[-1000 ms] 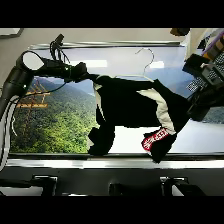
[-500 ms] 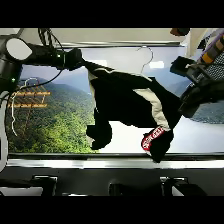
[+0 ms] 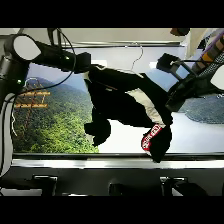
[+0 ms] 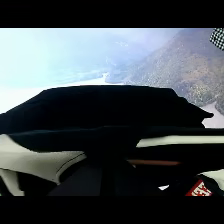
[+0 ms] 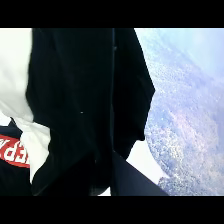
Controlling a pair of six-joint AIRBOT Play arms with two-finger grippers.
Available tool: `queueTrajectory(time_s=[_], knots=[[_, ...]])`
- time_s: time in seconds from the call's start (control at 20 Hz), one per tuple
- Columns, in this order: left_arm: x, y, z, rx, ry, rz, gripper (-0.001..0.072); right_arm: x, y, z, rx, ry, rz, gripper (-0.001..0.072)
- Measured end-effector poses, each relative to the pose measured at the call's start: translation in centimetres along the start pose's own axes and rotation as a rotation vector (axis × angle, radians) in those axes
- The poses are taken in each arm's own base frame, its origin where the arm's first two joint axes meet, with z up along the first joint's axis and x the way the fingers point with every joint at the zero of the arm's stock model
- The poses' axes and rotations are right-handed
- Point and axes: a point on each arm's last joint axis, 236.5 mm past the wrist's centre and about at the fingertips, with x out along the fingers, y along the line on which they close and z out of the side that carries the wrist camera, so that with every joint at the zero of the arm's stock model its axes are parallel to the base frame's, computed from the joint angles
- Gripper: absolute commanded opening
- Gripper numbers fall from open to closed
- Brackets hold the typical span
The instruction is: Fold the clothes and pants, and hang the long-sleeved shirts on hangers.
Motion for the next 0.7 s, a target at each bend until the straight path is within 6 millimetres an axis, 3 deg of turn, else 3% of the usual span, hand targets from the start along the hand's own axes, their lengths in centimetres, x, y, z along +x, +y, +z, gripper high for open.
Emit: queueTrajectory(time_s=[0.4, 0.7], knots=[[-0.2, -5.9, -1.8, 0.011, 0.022, -0.1, 0.0035, 0.1, 1.2, 0.3, 0.03, 0.005, 0.034, 0.0041], [-0.5, -10.9, -4.4, 0.06, 0.065, -0.182, 0.0036, 0.1, 0.6, 0.7, 0.051, -0.013, 0.01, 0.0041]])
